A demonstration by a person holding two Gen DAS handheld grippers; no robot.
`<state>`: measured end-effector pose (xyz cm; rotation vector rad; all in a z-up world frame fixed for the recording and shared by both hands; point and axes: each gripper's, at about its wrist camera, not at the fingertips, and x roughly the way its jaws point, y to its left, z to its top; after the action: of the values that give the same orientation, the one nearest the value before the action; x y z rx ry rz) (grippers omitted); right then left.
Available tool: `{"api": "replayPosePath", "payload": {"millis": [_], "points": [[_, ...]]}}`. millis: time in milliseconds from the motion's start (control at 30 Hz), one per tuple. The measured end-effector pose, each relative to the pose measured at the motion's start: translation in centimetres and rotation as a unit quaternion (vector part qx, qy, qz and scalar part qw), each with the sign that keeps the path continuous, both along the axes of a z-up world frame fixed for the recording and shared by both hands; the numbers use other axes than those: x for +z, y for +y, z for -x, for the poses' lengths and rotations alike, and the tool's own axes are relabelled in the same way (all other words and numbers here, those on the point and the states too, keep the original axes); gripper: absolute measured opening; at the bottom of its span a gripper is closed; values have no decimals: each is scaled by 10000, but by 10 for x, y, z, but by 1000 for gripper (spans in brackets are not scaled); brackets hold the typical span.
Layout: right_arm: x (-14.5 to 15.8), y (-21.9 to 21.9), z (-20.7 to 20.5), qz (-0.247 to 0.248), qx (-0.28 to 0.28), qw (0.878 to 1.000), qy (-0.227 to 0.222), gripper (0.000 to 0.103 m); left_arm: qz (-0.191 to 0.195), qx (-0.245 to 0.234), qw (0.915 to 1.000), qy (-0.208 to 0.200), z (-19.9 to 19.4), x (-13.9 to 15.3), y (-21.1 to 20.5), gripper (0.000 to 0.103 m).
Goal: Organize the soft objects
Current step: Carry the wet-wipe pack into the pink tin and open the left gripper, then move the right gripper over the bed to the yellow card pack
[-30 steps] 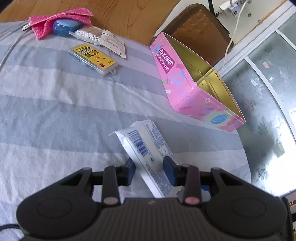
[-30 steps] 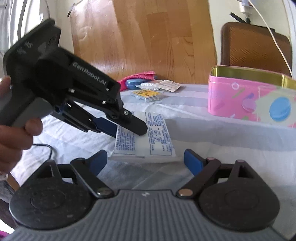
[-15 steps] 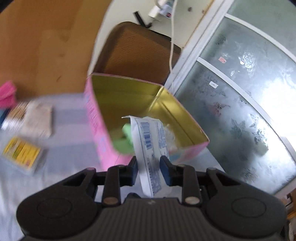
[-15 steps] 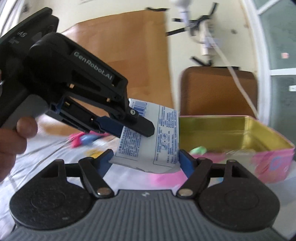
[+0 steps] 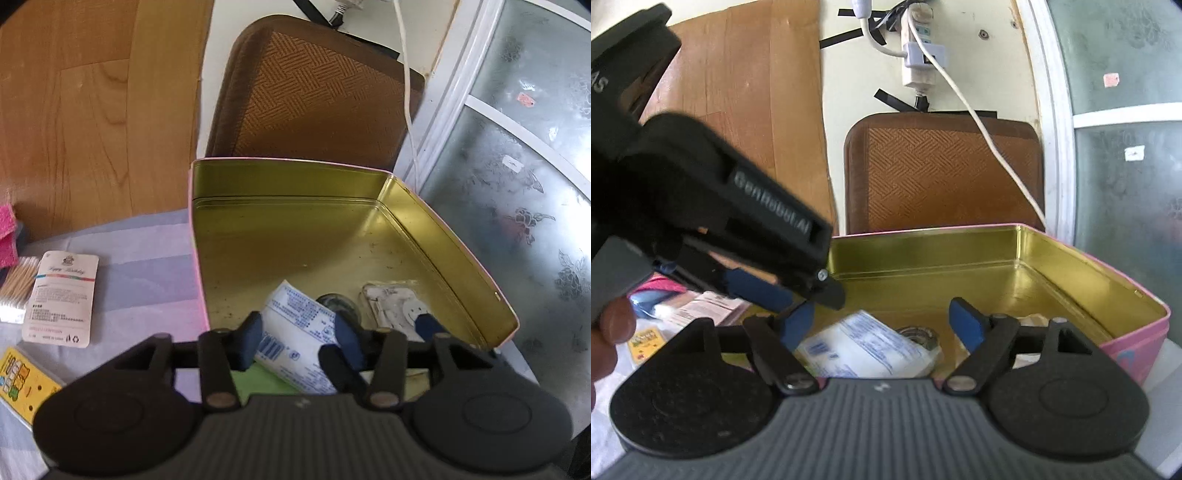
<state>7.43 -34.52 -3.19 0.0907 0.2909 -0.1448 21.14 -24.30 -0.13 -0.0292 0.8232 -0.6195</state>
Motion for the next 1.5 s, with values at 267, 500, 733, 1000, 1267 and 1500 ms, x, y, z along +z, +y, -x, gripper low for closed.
{"api": "replayPosePath", "payload": {"millis": [267,500,733,1000,1267,1500], "points": [[4,4,16,-112,306,9992,-251,85,-241,338,9957,-831,44,27,43,53],[14,32,49,-156,382,9981,-467,63,-690,1134,9826,-1302,73,31,105,54],[9,73,60,-304,802,9963,-103,32,-1070,1889,9711,-991,71,-7,176,55],[-2,120,41,-303,1250,9902,553,33,-1405,2548,9531,-828,68,-45,245,57],[-13,143,27,-90,1301,9862,1018,33,-1332,2832,9463,-809,66,-72,277,67],[-19,141,20,-184,1333,9820,1323,34,-1315,2685,9497,-927,71,-69,274,71]]}}
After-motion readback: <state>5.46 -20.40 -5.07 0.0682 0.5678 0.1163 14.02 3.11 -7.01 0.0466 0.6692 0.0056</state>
